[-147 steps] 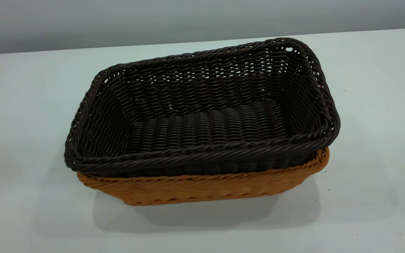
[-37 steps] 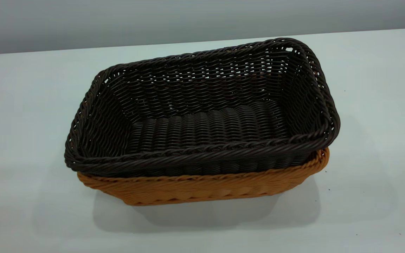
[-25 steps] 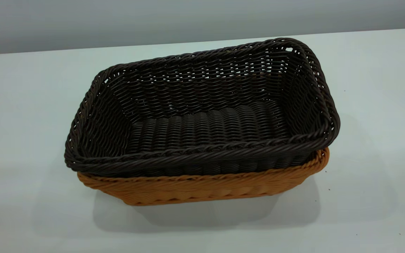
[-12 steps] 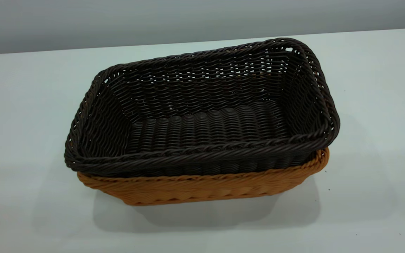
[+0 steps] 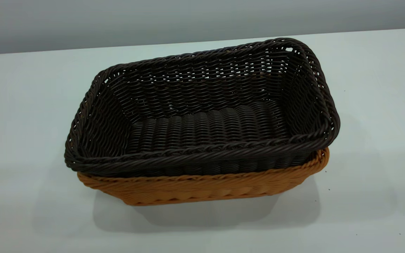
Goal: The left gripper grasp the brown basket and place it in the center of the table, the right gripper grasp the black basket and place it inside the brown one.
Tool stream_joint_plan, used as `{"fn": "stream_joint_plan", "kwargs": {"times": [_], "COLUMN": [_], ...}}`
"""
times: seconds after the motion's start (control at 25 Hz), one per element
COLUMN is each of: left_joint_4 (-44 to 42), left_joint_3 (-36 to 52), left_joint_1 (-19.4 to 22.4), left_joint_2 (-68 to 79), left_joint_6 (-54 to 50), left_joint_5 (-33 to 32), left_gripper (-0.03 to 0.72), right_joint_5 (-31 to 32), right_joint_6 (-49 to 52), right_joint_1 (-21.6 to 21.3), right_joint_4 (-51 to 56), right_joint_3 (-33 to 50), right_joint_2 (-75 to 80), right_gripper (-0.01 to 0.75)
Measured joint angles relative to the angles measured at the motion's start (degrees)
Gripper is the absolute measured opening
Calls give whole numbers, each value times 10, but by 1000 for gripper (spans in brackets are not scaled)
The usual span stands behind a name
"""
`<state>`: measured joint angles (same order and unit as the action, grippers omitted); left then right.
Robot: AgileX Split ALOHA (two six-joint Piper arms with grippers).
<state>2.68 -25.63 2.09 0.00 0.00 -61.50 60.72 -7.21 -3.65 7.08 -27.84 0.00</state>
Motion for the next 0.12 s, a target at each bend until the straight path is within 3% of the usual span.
{"fn": "stream_joint_plan", "kwargs": {"times": [0.12], "left_joint_4": [0], "left_joint_3": [0], "left_joint_1": [0], "left_joint_2": [0], "left_joint_6": [0], "left_joint_5": [0], "left_gripper": [-1], "right_joint_5": [0], "right_joint_6": [0], "right_joint_1": [2], "right_joint_4": [0], "right_joint_3": [0], "right_joint_2": [0], "right_gripper": [3]}}
